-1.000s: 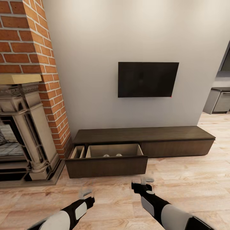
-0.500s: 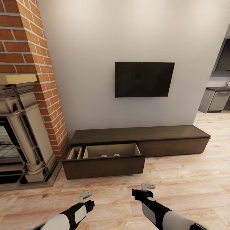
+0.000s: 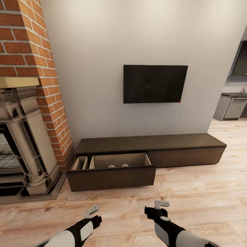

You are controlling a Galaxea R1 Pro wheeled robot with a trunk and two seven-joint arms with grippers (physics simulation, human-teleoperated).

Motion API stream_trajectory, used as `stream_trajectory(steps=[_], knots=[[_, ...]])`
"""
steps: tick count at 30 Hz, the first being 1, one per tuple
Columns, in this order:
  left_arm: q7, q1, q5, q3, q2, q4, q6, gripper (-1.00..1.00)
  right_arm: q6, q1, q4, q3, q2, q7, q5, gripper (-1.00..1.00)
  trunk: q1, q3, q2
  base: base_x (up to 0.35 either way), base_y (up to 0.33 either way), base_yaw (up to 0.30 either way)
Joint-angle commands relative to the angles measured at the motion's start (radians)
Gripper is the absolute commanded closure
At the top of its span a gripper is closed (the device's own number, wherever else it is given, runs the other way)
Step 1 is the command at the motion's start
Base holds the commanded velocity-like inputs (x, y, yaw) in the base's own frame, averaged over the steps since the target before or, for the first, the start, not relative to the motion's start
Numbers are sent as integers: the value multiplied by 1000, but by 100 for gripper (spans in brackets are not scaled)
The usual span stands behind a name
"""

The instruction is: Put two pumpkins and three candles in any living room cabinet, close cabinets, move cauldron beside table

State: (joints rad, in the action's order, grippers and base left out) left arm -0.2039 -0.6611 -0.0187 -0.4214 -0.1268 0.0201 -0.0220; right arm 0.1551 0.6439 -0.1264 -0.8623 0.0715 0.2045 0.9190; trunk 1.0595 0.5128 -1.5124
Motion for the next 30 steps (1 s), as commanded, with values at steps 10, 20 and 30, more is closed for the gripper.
stream_trajectory(steps=[10,20,30], knots=[[-3,0,-2,-4,0,1,-1,-100,43,0,7,-10,2,4,9,-100,38,32,-71,0,0,89],[19,1,-54,-4,2,1,3,-100,61,-11,8,-11,2,4,9,-100,77,64,-141,0,0,285],[68,14,-84,-3,2,5,71,-100,61,-16,8,-10,1,4,8,-100,115,95,-211,0,0,294]])
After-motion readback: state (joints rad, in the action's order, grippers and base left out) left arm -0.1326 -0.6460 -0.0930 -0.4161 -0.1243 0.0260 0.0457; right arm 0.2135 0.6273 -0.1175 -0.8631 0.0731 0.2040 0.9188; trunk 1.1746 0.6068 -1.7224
